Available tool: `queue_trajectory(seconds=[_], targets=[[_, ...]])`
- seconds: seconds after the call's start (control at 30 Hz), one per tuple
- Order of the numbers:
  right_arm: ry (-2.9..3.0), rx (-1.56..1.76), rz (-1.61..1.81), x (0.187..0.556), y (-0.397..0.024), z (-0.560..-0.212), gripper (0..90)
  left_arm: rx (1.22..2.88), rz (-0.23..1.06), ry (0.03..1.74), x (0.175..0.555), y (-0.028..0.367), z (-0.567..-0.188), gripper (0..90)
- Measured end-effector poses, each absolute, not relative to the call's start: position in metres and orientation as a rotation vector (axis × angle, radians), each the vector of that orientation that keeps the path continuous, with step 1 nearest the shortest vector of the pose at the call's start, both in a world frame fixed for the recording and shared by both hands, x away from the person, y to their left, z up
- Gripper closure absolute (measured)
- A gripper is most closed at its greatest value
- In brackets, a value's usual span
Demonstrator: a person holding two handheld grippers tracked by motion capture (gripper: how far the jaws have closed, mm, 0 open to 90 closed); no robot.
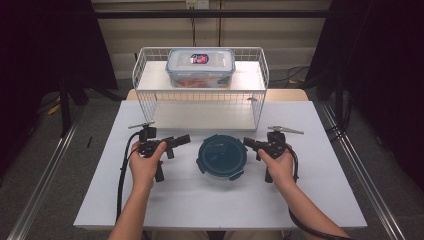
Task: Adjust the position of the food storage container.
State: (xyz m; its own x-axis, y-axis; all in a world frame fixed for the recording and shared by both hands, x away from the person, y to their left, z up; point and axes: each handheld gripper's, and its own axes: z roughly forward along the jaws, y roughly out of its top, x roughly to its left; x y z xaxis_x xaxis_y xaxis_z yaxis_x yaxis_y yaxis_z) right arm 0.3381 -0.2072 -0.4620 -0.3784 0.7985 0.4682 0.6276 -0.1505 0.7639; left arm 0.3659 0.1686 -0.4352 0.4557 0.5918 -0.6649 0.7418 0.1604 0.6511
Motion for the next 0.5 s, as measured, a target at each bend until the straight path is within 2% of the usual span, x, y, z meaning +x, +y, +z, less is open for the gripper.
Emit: queue_trajectory(seconds=[0.4,0.5], targets=[[1.949,1.621,1.565,0.3395,-0.2009,-0.4629,90.0,1.529,-0.169,1.231,0.3648,0.1667,-0.4372,3.9],[1.928,1.637,1.562,0.3394,-0.2030,-0.4646,81.7,1.531,-0.169,1.234,0.3645,0.1679,-0.4373,4.3]])
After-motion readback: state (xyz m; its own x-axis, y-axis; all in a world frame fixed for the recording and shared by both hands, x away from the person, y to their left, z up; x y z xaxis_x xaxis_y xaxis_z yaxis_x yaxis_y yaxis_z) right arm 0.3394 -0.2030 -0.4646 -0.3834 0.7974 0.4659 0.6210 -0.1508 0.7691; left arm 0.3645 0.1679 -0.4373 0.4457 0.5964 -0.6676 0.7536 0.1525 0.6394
